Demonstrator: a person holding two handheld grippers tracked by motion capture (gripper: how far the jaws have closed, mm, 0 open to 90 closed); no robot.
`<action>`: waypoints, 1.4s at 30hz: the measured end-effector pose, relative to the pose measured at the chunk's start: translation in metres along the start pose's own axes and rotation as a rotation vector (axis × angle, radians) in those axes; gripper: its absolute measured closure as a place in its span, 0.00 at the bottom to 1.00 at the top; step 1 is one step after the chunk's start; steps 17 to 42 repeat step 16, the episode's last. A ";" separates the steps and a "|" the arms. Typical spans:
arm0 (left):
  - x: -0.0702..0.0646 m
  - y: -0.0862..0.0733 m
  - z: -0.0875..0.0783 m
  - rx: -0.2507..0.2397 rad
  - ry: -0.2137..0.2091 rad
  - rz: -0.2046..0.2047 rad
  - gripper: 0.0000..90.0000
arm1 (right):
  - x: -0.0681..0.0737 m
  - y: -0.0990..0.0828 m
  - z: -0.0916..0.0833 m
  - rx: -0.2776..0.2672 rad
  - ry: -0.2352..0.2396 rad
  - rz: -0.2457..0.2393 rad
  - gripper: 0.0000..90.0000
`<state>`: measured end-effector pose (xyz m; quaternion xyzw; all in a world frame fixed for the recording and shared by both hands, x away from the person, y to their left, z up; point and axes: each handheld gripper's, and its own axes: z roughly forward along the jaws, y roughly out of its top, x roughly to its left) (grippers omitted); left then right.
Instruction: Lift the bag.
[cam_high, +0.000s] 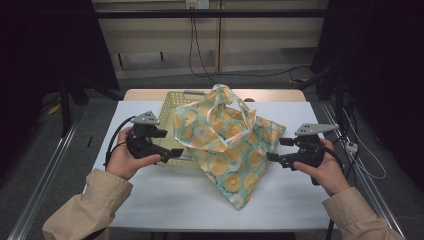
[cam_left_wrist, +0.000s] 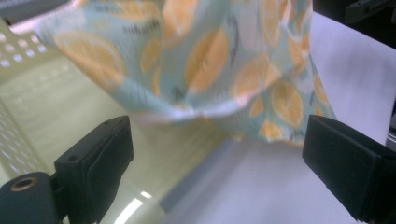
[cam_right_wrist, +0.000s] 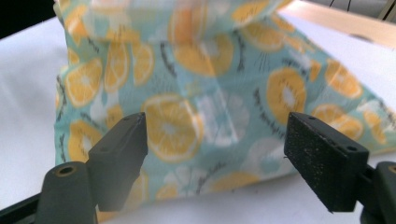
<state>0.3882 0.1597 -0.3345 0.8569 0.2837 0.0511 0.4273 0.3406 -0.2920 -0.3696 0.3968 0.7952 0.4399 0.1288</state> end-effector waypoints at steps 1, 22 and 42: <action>0.000 -0.005 0.000 0.007 0.004 -0.001 0.10 | 0.000 -0.003 0.000 0.007 0.003 0.000 0.24; -0.014 -0.091 -0.003 0.030 0.066 -0.018 0.10 | 0.005 -0.053 0.003 0.092 -0.001 -0.018 0.23; -0.014 -0.091 -0.003 0.030 0.066 -0.018 0.10 | 0.005 -0.053 0.003 0.092 -0.001 -0.018 0.23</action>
